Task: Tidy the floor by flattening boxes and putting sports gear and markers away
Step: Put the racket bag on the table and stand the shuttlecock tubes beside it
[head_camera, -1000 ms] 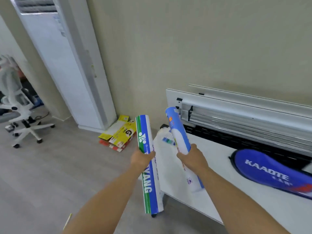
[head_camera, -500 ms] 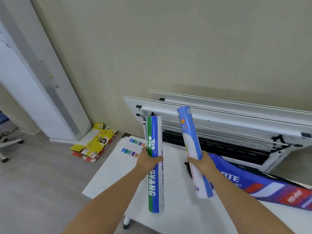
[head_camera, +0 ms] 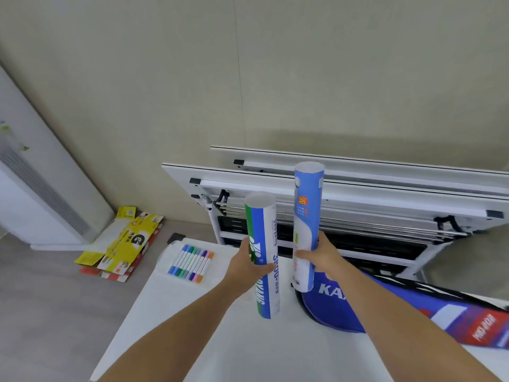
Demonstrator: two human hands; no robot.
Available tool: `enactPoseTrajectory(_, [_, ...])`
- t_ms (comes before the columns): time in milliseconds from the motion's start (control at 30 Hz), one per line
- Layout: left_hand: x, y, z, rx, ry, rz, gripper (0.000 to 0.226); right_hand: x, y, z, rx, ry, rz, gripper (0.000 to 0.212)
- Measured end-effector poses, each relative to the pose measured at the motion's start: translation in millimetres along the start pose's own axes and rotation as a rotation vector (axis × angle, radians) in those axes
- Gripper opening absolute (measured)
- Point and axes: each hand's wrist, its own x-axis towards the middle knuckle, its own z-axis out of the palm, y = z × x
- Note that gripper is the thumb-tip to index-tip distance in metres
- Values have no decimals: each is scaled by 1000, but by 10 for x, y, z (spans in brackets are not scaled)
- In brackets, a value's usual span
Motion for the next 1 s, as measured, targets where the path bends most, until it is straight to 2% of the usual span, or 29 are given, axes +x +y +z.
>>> enactPoseTrajectory(200, [324,-107,67,9,-90,5,63,402,211,102,-118,66,-9,68])
enactPoseTrajectory(433, [471,-335,229,37,-141,-32,66,838,465,267,-165,-42,-11,66])
enactPoseTrajectory(633, [511,-458,241,52,-167,-55,73,1073,731,286,-152,-54,-16,72])
enactPoseTrajectory(1000, [502,-491,485,67,-199,9,72,1161,965,251,-286,-112,-64,53])
